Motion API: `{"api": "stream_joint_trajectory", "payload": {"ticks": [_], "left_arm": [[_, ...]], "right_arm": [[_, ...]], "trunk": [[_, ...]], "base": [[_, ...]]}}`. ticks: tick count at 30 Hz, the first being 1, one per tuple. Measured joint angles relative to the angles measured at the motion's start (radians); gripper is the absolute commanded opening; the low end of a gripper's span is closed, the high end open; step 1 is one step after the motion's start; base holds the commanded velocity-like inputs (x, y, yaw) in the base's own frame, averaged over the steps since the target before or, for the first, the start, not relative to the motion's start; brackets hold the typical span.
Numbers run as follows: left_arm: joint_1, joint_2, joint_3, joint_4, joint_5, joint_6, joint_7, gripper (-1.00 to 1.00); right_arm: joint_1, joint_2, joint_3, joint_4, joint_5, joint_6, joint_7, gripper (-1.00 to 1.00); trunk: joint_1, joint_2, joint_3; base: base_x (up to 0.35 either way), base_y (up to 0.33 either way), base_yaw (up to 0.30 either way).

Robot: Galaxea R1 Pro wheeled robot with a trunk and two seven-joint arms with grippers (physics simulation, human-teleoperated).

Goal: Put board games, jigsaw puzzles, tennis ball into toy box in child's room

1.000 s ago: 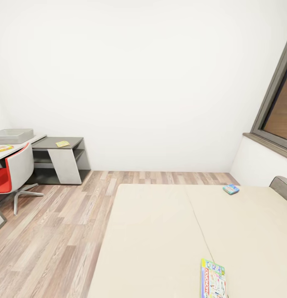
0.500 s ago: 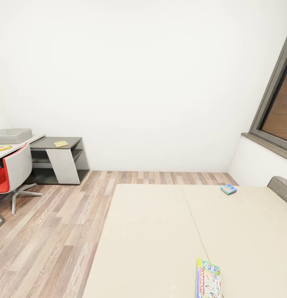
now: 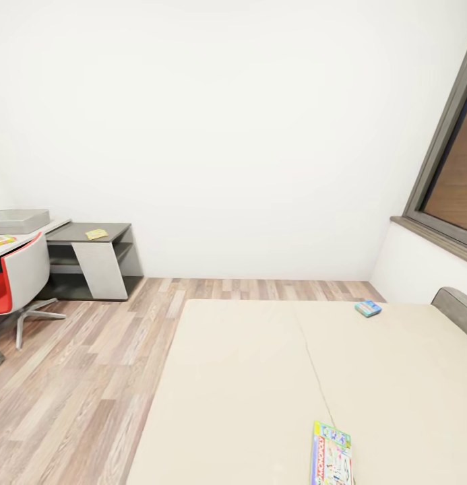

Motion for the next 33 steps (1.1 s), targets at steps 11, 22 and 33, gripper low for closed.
{"api": "stream_joint_trajectory", "payload": {"ticks": [11,22,33], "left_arm": [[0.000,0.000,0.000,0.000,0.000,0.000,0.000,1.00],[0.000,0.000,0.000,0.000,0.000,0.000,0.000,1.00],[0.000,0.000,0.000,0.000,0.000,0.000,0.000,1.00]], "right_arm": [[0.000,0.000,0.000,0.000,0.000,0.000,0.000,1.00],[0.000,0.000,0.000,0.000,0.000,0.000,0.000,1.00],[0.000,0.000,0.000,0.000,0.000,0.000,0.000,1.00]], "trunk": [[0.000,0.000,0.000],[0.000,0.000,0.000],[0.000,0.000,0.000]], "base": [[0.000,-0.083,0.000],[0.000,-0.068,0.000],[0.000,-0.010,0.000]]}}
